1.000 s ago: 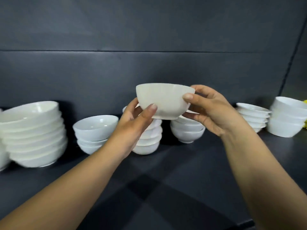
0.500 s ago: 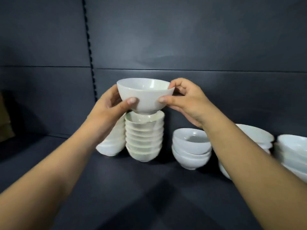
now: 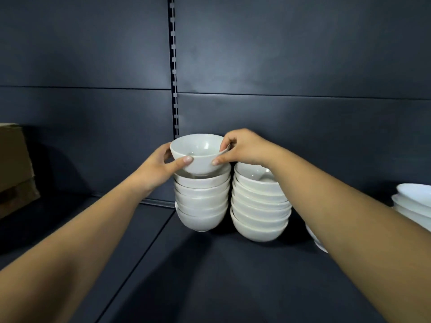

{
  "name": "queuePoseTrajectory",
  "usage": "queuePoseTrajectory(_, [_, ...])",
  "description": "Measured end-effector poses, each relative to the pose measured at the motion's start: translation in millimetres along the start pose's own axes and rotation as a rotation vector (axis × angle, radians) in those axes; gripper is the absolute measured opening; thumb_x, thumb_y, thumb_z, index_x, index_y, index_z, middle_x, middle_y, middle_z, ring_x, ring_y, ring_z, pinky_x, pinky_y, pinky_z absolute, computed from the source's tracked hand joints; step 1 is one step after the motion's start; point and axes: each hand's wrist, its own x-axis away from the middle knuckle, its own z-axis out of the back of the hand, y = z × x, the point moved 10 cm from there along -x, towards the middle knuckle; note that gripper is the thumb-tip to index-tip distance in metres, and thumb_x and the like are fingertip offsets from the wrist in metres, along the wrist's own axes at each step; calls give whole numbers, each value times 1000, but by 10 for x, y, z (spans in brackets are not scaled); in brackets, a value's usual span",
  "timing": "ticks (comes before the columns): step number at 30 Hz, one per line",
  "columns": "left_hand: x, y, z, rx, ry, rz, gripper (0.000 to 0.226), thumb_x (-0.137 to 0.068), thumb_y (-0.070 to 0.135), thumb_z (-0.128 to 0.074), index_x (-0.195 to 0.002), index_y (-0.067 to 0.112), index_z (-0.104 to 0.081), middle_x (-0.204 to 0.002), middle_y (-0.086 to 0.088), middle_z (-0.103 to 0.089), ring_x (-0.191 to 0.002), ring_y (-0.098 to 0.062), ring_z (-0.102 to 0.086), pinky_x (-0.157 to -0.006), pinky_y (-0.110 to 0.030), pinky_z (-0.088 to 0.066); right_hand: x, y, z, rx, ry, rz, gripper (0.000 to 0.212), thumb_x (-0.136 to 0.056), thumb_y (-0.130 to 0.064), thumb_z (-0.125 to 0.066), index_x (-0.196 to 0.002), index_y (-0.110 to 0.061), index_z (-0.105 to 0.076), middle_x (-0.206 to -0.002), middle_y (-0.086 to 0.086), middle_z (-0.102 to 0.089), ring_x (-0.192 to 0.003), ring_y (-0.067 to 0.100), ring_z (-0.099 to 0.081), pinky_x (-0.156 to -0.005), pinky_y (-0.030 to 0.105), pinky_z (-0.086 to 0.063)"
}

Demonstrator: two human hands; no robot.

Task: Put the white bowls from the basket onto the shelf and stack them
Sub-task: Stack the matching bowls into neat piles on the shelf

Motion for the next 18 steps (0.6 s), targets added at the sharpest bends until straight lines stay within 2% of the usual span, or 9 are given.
queuePoseTrajectory(2, [-9,-146,-43,-12,-18,25,89,-57,68,-70,-130,23,-48,-130,6,-58,-125,-13,-49,-107,-42,-39,-32,62,-61,29,-14,-27,30,-61,-27,-85,-63,-24,-55,-70,-9,-54,-68,8,-49,-62,22,-40])
queuePoseTrajectory(5, [-1,-274,-110,13,-23,31,77,-62,61,-68,-128,24,-50,-126,6,-60,-120,-12,-53,-105,-39,-41,-26,148,-156,40,-68,-66,27,-63,-26,-83,-65,-23,-56,-71,-5,-55,-71,14,-51,-64,24,-41])
queuePoseTrajectory(9, [29,-245,-153,133,-1,32,78,-58,54,-67,-126,18,-51,-121,3,-62,-112,-10,-58,-92,-25,-45,-7,197,-221,74,-128,-95,23,-67,-34,-80,-68,-24,-59,-79,-5,-57,-78,15,-52,-72,26,-41])
queuePoseTrajectory(14, [88,-282,-169,118,-36,48,83,-59,56,-72,-129,18,-48,-124,1,-61,-116,-14,-56,-100,-35,-44,47,192,-215,68,-180,-104,14,-72,-36,-75,-75,-25,-67,-87,-9,-63,-90,10,-56,-84,23,-44])
queuePoseTrajectory(16, [95,-276,-189,138,-39,41,83,-58,54,-73,-129,18,-48,-123,2,-62,-115,-12,-57,-97,-31,-45,57,206,-209,58,-176,-111,17,-73,-36,-75,-79,-22,-69,-90,-7,-66,-91,8,-56,-83,21,-43])
queuePoseTrajectory(18, [90,-270,-218,163,-37,49,81,-58,51,-71,-128,19,-49,-123,4,-62,-114,-10,-58,-94,-27,-45,54,231,-215,63,-163,-115,21,-72,-39,-75,-80,-21,-70,-98,3,-69,-90,10,-56,-82,25,-43])
